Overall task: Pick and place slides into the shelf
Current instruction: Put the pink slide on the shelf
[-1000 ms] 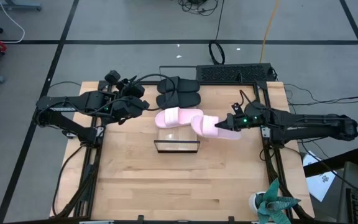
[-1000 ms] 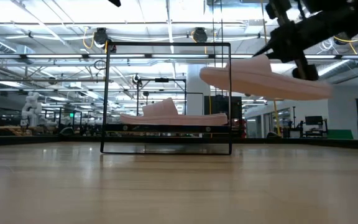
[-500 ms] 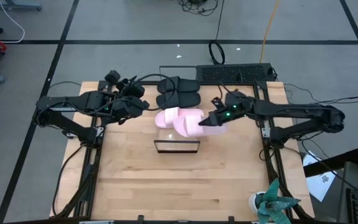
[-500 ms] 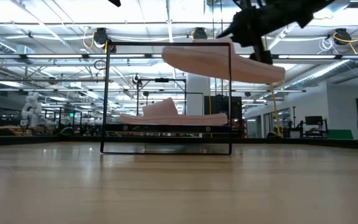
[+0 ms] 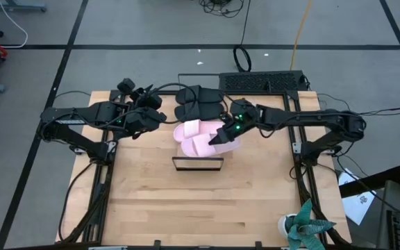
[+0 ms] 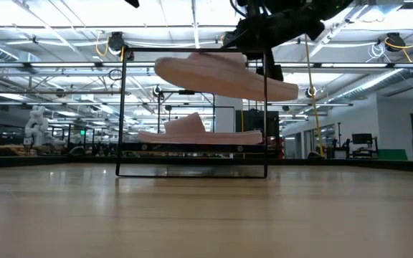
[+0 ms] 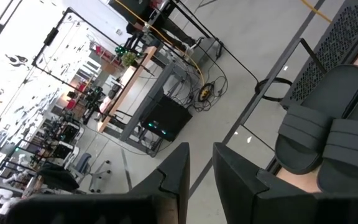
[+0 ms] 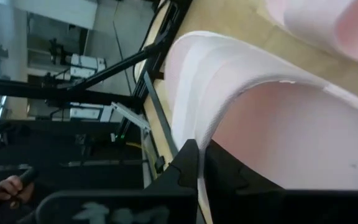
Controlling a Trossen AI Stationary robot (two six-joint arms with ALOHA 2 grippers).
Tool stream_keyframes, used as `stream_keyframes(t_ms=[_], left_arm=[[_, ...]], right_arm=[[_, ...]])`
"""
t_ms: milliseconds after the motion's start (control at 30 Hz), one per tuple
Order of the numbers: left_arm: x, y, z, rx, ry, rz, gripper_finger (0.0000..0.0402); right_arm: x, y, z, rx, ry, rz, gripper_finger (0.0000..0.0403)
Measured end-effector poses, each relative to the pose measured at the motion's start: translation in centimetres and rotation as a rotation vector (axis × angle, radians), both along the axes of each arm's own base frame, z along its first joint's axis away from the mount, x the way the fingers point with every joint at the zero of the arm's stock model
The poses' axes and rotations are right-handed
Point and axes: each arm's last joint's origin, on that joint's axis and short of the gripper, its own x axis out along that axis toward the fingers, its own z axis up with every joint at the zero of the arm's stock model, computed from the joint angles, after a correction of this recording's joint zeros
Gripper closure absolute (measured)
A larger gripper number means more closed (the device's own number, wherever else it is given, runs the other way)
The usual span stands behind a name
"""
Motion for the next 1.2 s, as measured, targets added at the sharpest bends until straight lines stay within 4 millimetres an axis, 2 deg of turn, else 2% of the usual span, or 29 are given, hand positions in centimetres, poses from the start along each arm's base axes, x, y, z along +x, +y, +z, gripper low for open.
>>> stream_keyframes(t_ms=[333, 1033, 1200], left_arm=[[0.0, 0.0, 0.0, 0.000, 0.001, 0.000, 0.0323], [0.0, 0.0, 0.0, 0.001, 0.002, 0.000, 0.0323], [0.0, 0.0, 0.0, 0.001, 0.002, 0.000, 0.0323]], right_arm=[[1.9, -0.2, -0.7, 0.050, -0.027, 0.059, 0.0403], [2.1, -0.5, -0.6, 0.010, -0.034, -0.045, 0.0403], [2.5, -0.2, -1.4, 0.020, -0.002, -0.066, 0.0403]])
